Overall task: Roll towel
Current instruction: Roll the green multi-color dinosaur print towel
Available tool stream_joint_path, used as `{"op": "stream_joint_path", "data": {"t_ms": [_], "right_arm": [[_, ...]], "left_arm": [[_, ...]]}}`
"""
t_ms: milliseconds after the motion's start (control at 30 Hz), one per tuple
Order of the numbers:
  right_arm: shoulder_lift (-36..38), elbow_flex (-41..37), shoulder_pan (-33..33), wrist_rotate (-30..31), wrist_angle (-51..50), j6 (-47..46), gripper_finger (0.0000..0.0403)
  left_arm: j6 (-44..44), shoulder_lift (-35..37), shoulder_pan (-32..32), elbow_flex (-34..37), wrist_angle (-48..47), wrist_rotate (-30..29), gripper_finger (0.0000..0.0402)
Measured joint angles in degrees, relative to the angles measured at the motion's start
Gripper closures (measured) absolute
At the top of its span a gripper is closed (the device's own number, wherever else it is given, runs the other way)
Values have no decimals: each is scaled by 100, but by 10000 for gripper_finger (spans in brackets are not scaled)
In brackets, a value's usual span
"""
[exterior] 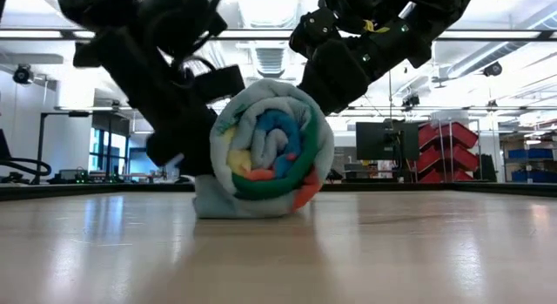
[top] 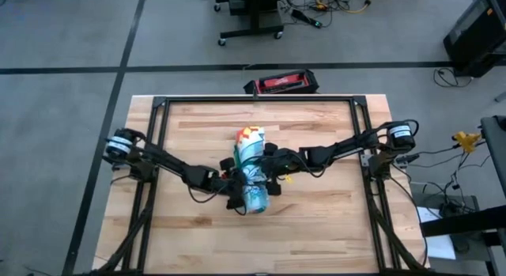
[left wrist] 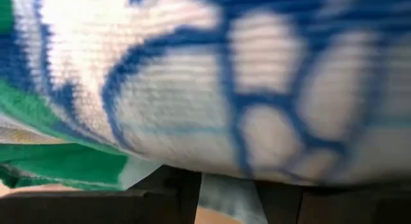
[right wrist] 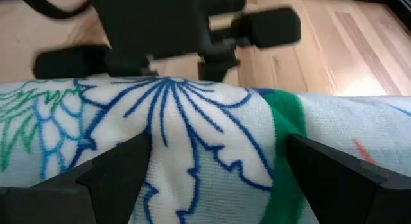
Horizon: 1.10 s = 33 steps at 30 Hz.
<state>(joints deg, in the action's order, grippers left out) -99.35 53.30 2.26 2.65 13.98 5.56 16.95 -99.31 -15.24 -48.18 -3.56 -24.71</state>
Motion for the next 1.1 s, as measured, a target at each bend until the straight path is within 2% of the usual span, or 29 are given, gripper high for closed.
{"op": "stream_joint_path", "data": {"t_ms": [133,667,1100], "right_arm": [[-1,0,-2,31,-4,6,55],[-9,-2,-4,11,-7,26,55],[-9,-7,-4,-3,-3,9,55]], "left_arm": [[5,66,2,-94,-364,119,285],[201,288,2,-129,-771,259,285],[264,774,-24,-132,-1467,332,285]]}}
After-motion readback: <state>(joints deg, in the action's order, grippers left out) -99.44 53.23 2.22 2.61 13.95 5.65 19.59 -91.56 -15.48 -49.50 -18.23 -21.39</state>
